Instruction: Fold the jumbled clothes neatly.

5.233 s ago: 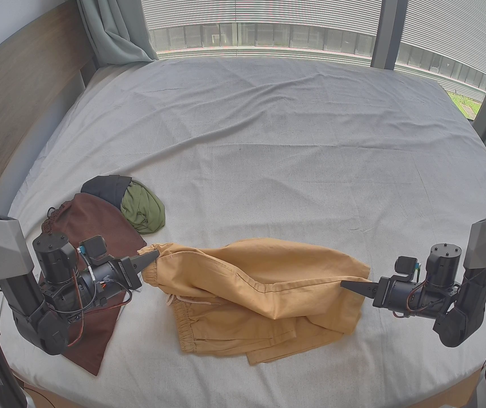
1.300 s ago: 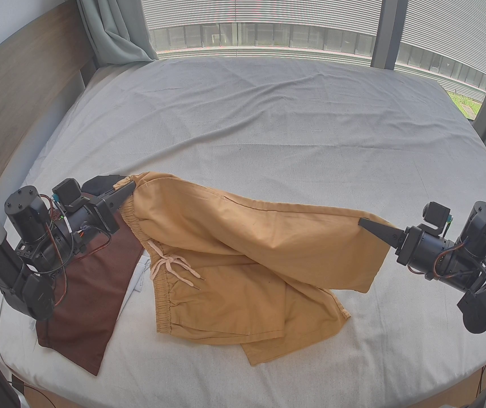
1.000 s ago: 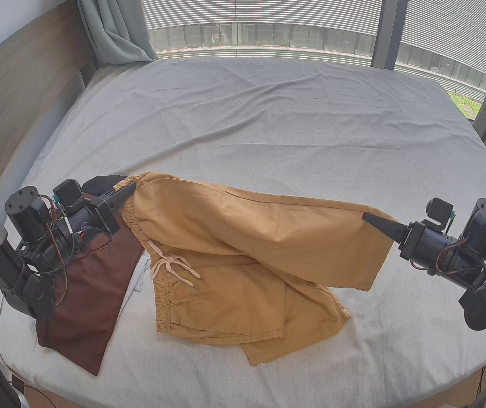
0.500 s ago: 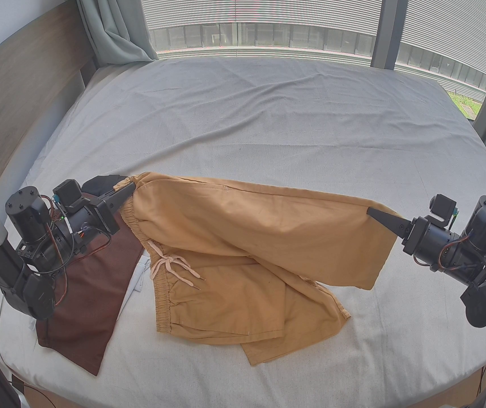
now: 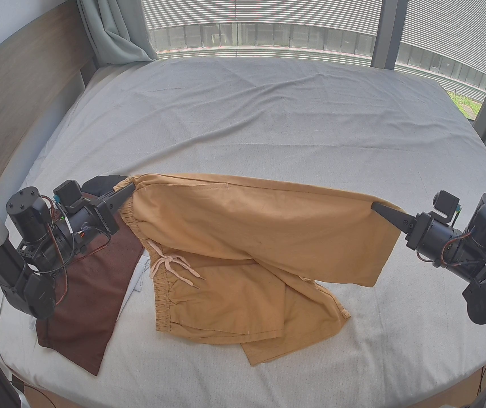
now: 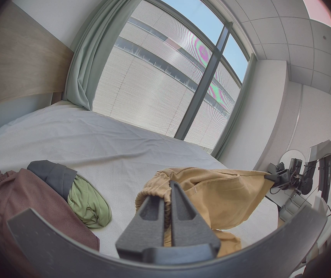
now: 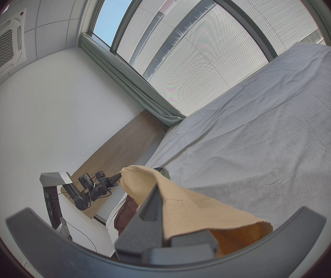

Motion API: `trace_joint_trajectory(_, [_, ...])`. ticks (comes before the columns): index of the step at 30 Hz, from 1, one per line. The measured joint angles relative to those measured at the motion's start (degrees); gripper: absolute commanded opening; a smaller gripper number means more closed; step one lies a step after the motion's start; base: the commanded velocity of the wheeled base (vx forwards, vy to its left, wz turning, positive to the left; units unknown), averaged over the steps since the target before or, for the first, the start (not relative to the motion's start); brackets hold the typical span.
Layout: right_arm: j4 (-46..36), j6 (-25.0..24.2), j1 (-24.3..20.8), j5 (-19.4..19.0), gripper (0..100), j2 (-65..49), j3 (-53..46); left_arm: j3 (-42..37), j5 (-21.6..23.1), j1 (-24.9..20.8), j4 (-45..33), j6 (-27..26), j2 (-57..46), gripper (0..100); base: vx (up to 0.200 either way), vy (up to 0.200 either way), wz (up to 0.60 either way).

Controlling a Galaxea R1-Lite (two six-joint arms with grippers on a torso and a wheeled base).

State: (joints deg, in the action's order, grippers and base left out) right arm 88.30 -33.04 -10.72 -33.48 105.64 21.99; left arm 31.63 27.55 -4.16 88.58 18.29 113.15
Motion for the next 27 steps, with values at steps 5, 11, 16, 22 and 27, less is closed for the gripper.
trace_joint_trajectory(5, [0.0,0.1,0.5,0.0,0,0.0,0.0,0.1,0.0,0.4,0.0,0.0,0.2,0,0.000,0.000,0.00])
trace_joint_trajectory(11, [0.0,0.1,0.9,-0.1,0,0.0,0.2,0.4,0.0,0.8,0.0,0.1,0.5,0,0.000,0.000,0.00])
trace_joint_trajectory(16, [0.0,0.1,1.0,-0.1,0,0.0,0.2,0.5,0.0,0.8,0.0,0.1,0.7,0,0.000,0.000,0.00])
trace_joint_trajectory(22, [0.0,0.1,1.1,-0.1,0,0.0,0.4,0.5,0.0,1.1,0.0,0.1,0.9,0,0.000,0.000,0.00])
trace_joint_trajectory(27, [0.0,0.1,1.7,-0.1,0,0.0,0.5,0.6,0.0,1.5,0.0,0.1,1.1,0,0.000,0.000,0.00])
